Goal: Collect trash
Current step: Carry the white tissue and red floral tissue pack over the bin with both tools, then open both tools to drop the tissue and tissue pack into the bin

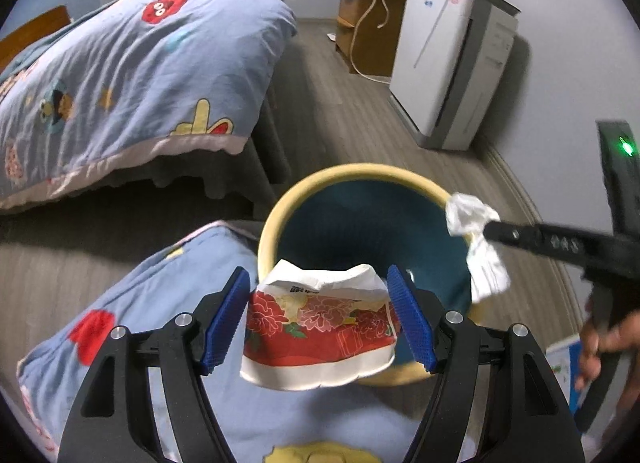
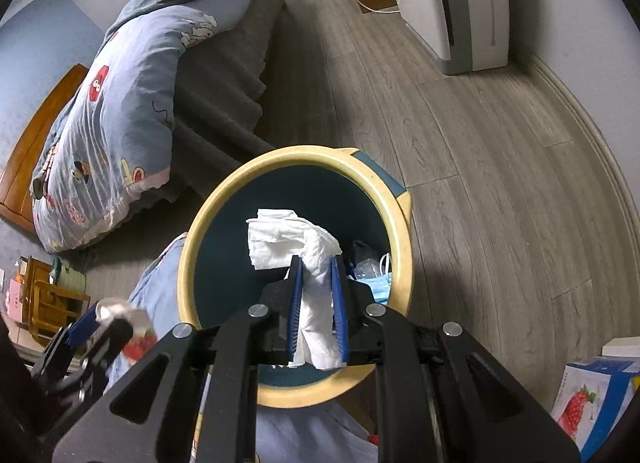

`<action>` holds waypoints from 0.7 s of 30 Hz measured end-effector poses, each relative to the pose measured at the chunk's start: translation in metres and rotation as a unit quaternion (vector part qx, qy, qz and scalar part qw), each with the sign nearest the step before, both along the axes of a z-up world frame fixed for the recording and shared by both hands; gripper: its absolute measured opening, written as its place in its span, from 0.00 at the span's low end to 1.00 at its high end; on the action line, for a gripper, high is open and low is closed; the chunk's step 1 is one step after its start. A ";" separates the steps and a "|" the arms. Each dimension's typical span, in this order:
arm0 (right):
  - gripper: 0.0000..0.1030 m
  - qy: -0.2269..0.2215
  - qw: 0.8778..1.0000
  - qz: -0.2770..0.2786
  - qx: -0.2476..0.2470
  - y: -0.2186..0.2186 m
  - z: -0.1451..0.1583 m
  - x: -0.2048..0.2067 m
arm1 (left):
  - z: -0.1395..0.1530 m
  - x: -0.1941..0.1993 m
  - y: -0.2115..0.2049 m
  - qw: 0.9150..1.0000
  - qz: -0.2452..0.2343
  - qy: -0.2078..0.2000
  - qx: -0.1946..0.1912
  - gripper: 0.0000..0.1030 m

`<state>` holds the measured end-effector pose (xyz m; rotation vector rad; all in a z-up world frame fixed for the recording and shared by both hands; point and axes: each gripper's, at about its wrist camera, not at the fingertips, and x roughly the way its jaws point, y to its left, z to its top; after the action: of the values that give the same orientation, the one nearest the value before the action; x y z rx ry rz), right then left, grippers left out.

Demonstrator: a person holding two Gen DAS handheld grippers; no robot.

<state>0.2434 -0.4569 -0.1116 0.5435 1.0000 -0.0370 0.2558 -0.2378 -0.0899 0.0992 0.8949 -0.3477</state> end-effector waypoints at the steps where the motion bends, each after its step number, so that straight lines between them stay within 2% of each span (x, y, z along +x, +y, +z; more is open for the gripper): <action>1: 0.14 -0.002 1.000 -0.001 0.001 -0.001 -0.001 0.000 | -0.002 0.004 0.000 1.000 0.004 0.001 -0.003 0.70; 4: 0.14 -0.008 1.000 -0.003 0.008 -0.002 0.000 0.001 | -0.004 0.011 -0.003 1.000 0.010 -0.002 -0.008 0.70; 7: 0.19 -0.006 1.000 0.001 0.012 0.000 0.000 0.005 | -0.003 0.014 -0.004 1.000 0.012 -0.005 -0.017 0.79; 9: 0.32 -0.007 1.000 0.000 0.013 -0.001 0.000 0.005 | -0.003 0.014 -0.003 1.000 0.012 -0.005 -0.021 0.80; 10: 0.35 -0.009 1.000 -0.003 0.012 -0.001 0.001 0.005 | -0.003 0.014 -0.002 1.000 0.012 -0.003 -0.022 0.80; 12: 0.48 -0.011 1.000 -0.007 0.012 -0.002 0.003 0.005 | -0.005 0.012 0.000 1.000 0.013 -0.001 -0.022 0.81; 16: 0.65 -0.017 1.000 -0.013 0.012 -0.002 0.006 0.004 | -0.004 0.004 0.010 1.000 0.017 0.000 -0.016 0.88; 18: 0.81 -0.019 1.000 -0.017 0.010 -0.001 0.010 0.003 | -0.002 -0.002 0.015 1.000 0.016 -0.004 -0.012 0.90; 21: 0.89 -0.029 0.999 -0.021 0.014 0.002 0.018 0.001 | 0.003 -0.013 0.029 1.000 0.017 -0.014 0.006 0.93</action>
<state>0.2444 -0.4547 -0.0934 0.5876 0.9340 -0.0446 0.2425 -0.2092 -0.0865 0.0999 0.8698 -0.3090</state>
